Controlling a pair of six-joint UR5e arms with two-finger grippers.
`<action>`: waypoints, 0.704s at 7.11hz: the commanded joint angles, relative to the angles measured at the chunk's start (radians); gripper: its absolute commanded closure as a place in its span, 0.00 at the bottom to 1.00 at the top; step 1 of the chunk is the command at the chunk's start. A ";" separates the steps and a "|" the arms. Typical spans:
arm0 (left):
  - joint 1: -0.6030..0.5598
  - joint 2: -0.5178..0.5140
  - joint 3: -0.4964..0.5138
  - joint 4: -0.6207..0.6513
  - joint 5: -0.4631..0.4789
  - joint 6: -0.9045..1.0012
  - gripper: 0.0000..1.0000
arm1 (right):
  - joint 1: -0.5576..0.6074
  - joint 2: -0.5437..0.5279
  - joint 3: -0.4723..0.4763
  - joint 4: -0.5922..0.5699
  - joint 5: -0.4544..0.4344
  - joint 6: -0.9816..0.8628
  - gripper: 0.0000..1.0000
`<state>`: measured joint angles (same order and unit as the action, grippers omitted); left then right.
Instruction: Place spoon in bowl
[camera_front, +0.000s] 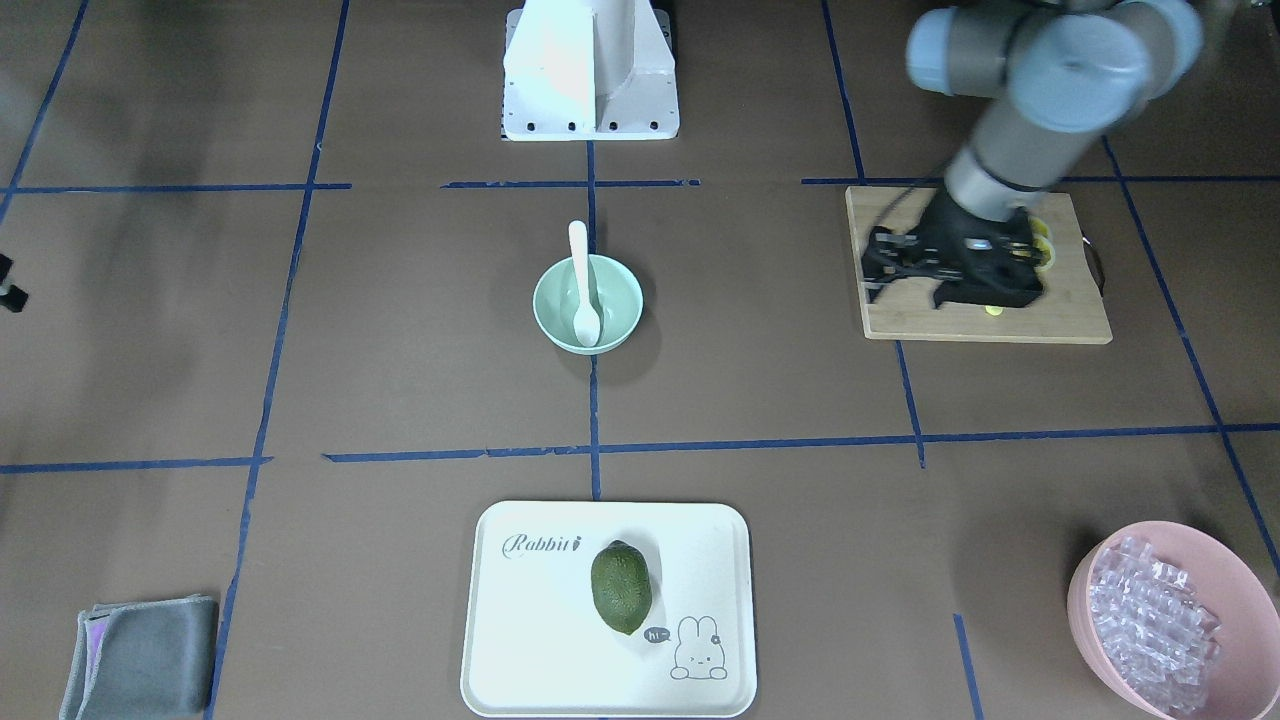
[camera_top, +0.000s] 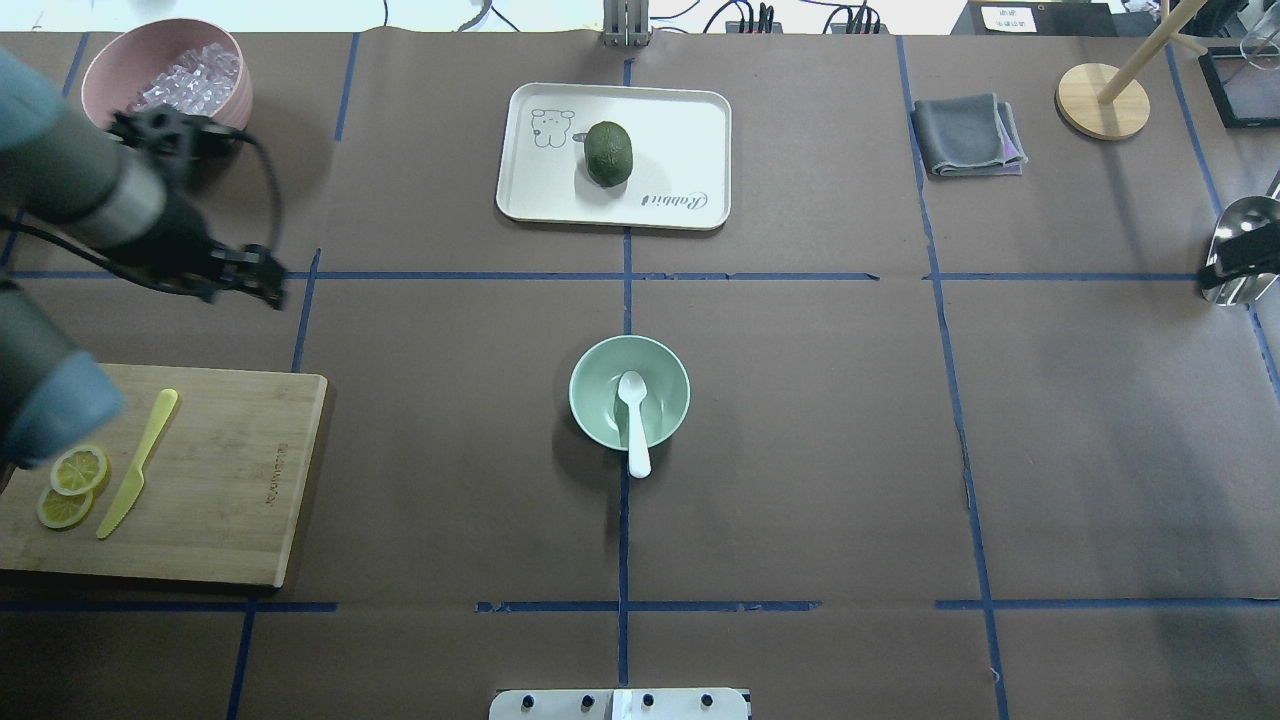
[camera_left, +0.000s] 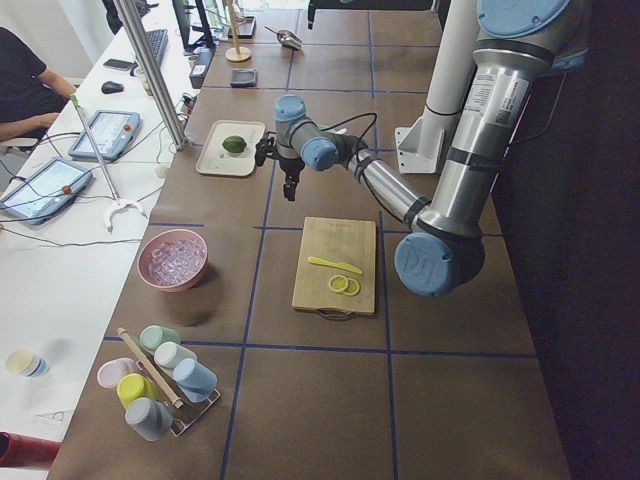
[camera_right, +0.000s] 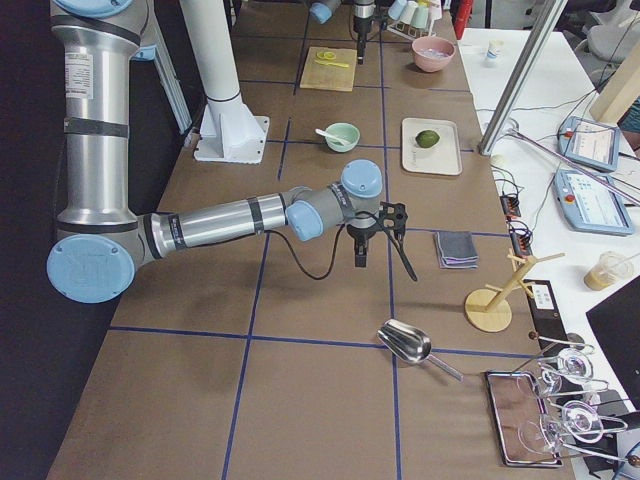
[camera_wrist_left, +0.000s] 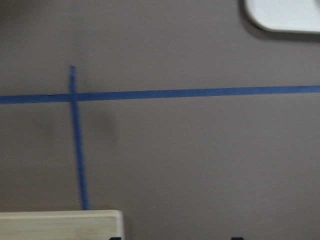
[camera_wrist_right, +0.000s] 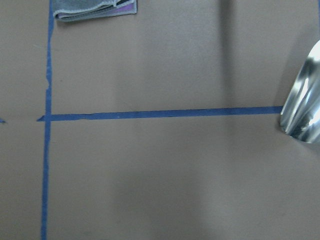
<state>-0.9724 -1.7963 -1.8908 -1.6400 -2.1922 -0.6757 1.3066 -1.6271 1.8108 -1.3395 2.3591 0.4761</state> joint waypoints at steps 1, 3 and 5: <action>-0.267 0.150 0.042 0.052 -0.067 0.486 0.21 | 0.132 0.010 -0.036 -0.236 -0.004 -0.410 0.00; -0.493 0.137 0.126 0.284 -0.069 0.890 0.21 | 0.186 0.009 -0.038 -0.345 -0.012 -0.574 0.00; -0.622 0.152 0.278 0.292 -0.247 0.955 0.21 | 0.184 -0.025 -0.036 -0.340 -0.014 -0.576 0.00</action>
<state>-1.5133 -1.6548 -1.7015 -1.3674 -2.3305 0.2266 1.4879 -1.6326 1.7739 -1.6751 2.3476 -0.0881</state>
